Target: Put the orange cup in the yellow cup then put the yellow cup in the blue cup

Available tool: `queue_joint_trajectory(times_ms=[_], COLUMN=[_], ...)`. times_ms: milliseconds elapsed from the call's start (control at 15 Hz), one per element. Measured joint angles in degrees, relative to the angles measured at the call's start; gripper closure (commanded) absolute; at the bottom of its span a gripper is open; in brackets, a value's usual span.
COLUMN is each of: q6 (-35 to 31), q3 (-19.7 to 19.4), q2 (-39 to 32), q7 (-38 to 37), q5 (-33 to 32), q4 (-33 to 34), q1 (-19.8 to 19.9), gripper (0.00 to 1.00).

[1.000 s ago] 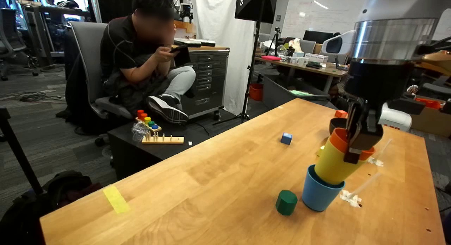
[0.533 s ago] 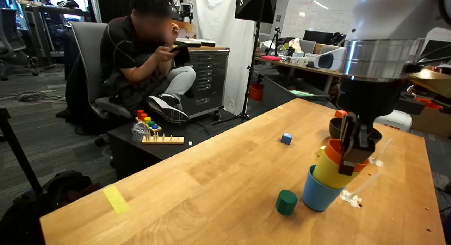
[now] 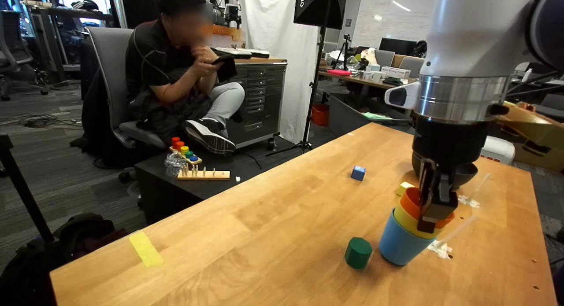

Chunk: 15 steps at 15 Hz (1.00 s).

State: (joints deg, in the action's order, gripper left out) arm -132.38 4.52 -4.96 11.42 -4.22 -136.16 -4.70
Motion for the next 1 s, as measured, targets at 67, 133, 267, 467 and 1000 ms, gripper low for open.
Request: queue_joint_trajectory(times_ms=[67, 133, 267, 467, 1000], q6=[-0.39, -0.85, -1.05, -1.47, -4.07], q3=[0.00, 0.00, 0.01, 0.01, 0.02], q2=[-0.45, -0.91, -1.37, -1.72, -4.79], q7=[-0.01, -0.03, -0.07, -0.41, -0.58], q5=[-0.06, -0.18, -0.28, -0.76, -1.28], q4=[0.08, 0.17, 0.61, 0.98, 2.36], q1=[0.00, 0.00, -0.01, -0.01, -0.03], gripper=[0.98, 0.98, 0.98, 0.79, 0.12])
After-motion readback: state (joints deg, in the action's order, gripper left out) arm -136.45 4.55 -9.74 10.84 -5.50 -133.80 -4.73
